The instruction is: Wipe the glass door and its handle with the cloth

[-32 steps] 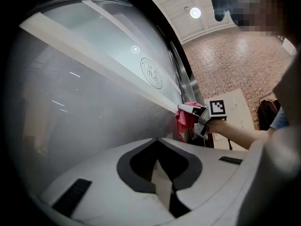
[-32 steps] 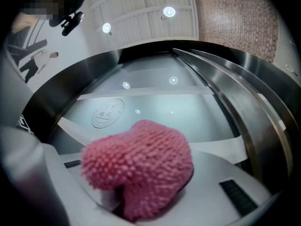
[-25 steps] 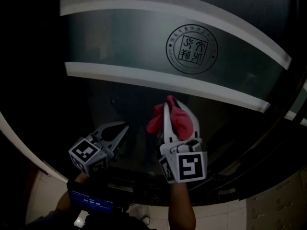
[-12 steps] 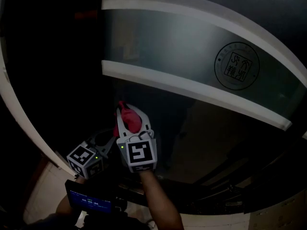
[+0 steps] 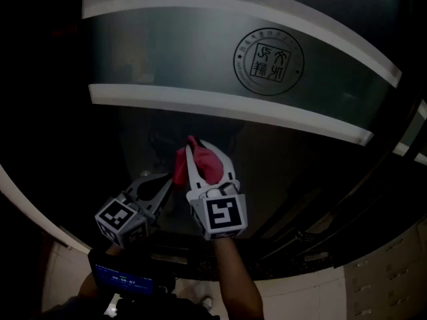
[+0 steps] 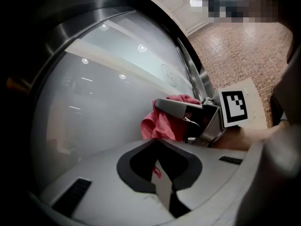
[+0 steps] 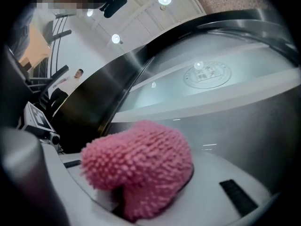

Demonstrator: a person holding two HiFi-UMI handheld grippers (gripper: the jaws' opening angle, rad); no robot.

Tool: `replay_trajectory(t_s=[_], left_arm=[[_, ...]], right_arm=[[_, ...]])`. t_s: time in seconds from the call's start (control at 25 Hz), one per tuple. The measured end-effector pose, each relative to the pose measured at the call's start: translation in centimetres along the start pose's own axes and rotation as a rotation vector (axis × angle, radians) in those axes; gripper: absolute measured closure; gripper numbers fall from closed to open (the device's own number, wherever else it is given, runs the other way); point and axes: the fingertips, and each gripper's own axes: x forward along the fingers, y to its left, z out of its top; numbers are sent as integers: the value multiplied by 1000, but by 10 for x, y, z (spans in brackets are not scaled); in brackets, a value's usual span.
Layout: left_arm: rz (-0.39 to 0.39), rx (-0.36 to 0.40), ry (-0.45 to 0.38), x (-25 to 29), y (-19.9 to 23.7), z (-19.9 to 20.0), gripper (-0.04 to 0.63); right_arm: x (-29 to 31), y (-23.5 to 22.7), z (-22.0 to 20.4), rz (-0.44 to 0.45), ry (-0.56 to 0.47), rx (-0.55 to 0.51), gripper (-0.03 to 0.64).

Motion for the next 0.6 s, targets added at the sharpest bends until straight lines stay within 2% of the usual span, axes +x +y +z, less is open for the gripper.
replay_trajectory(t_s=[0.2, 0.36, 0.6], left_arm=[[-108, -6, -6, 41, -47, 1, 594], [-160, -10, -7, 62, -74, 1, 594], [-191, -19, -2, 82, -96, -3, 594]], right_arm=[[-67, -102, 3, -178, 5, -87, 557], [-117, -173, 1, -313, 49, -95, 557], [-164, -237, 2, -422, 87, -106, 557]])
